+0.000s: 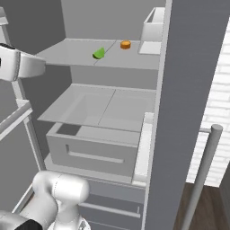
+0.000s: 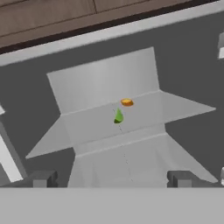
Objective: Grab a lemon wedge from the fridge and one ice cube from the ice bowl, and put them in the glass of lemonade.
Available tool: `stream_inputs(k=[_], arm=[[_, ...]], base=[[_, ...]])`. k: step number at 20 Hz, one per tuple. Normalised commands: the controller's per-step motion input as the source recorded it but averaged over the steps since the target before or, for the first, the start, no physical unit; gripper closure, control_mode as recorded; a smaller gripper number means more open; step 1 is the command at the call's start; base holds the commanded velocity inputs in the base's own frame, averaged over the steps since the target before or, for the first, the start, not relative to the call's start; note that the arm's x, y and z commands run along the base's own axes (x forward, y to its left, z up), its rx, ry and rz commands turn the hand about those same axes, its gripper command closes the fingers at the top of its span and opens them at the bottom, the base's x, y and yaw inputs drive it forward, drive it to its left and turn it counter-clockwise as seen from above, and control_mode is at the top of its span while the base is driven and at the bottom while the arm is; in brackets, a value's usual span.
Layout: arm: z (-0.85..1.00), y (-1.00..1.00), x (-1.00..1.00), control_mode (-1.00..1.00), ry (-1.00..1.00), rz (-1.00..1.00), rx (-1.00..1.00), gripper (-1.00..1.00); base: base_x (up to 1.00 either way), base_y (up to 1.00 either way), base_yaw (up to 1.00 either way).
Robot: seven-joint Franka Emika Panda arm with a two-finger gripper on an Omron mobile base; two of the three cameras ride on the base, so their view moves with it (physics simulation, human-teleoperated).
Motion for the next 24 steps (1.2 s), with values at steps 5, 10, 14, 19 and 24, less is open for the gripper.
stream_inputs(k=[5,10,14,19,24], arm=[[-0.54,-0.32,1.0,-1.0,0.15,0.01,-0.01,-1.0],[-0.54,-0.26,0.7,-1.0,0.06,0.0,0.0,-1.0],[-0.19,0.0,0.46,-1.0,0.0,0.0,-0.01,-1.0],[0.29,0.07,0.5,-1.0,0.11,0.0,-0.13,-1.0],[0.32,0.18,0.26,-1.0,0.3,0.01,-0.17,-1.0]], base=[[0.0,0.0,0.0],[0.0,0.0,0.0],[0.0,0.0,0.0],[0.0,0.0,0.0],[0.0,0.0,0.0]])
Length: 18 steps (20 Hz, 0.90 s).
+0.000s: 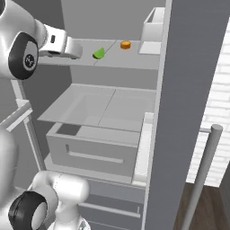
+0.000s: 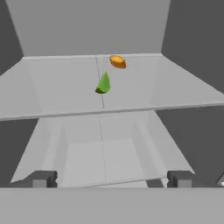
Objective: Grab a lemon wedge from the fridge and one ice cube from the ice bowl, and put them in the glass of lemonade.
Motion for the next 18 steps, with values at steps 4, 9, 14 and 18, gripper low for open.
stream_inputs(k=[4,9,14,18], arm=[[-0.31,0.04,0.35,-1.0,0.16,0.0,-0.04,-1.0],[-0.59,0.0,0.54,-1.0,0.03,0.0,0.0,-1.0],[-0.27,-0.01,0.71,-1.0,-0.04,0.0,0.0,-1.0],[-0.11,-0.08,0.68,-1.0,-0.06,0.0,0.0,-1.0]], base=[[0.0,0.0,0.0],[0.0,0.0,0.0],[0.0,0.0,0.0],[0.0,0.0,0.0]])
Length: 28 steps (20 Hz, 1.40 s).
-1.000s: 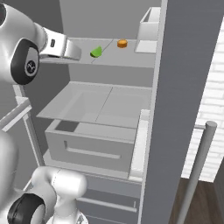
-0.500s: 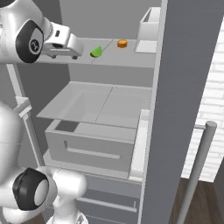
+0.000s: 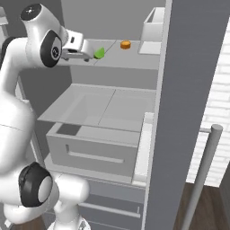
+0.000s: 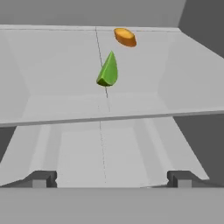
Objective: Grab a lemon wedge from the fridge and one ice cube from the ice bowl, and put them in the glass of lemonade.
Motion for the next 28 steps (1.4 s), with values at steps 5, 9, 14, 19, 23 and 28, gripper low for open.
stream_inputs(k=[5,9,14,19,23,28], arm=[[0.09,-0.27,0.25,-1.0,0.0,0.0,0.01,-1.0],[0.01,-0.21,0.06,-1.0,0.0,0.0,0.04,-1.0],[0.0,0.0,0.33,-1.0,0.01,0.0,0.01,-1.0],[0.0,0.23,0.46,-1.0,0.1,0.0,0.0,-1.0],[0.0,0.18,0.36,-1.0,0.01,0.0,0.0,-1.0],[0.0,-0.02,0.49,-1.0,0.0,0.0,0.0,-1.0]], base=[[0.0,0.0,0.0],[0.0,0.0,0.0],[0.0,0.0,0.0],[0.0,0.0,0.0],[0.0,0.0,0.0],[0.0,0.0,0.0]])
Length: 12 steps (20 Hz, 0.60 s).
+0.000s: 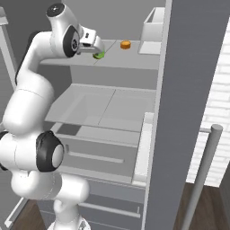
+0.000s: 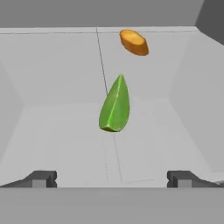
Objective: Grab a lemon wedge from the fridge and one ice cube from the ice bowl, and put them in the glass of lemonade.
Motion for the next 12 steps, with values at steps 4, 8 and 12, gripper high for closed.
stream_inputs(k=[4,8,12], arm=[[-0.01,-0.17,0.28,-1.0,0.0,0.0,0.0,-1.0],[-0.08,-0.07,0.42,-1.0,0.0,0.0,0.0,-1.0],[-0.13,0.0,0.38,-1.0,0.0,0.0,0.0,-1.0]], base=[[0.0,0.0,0.0],[0.0,0.0,0.0],[0.0,0.0,0.0]])
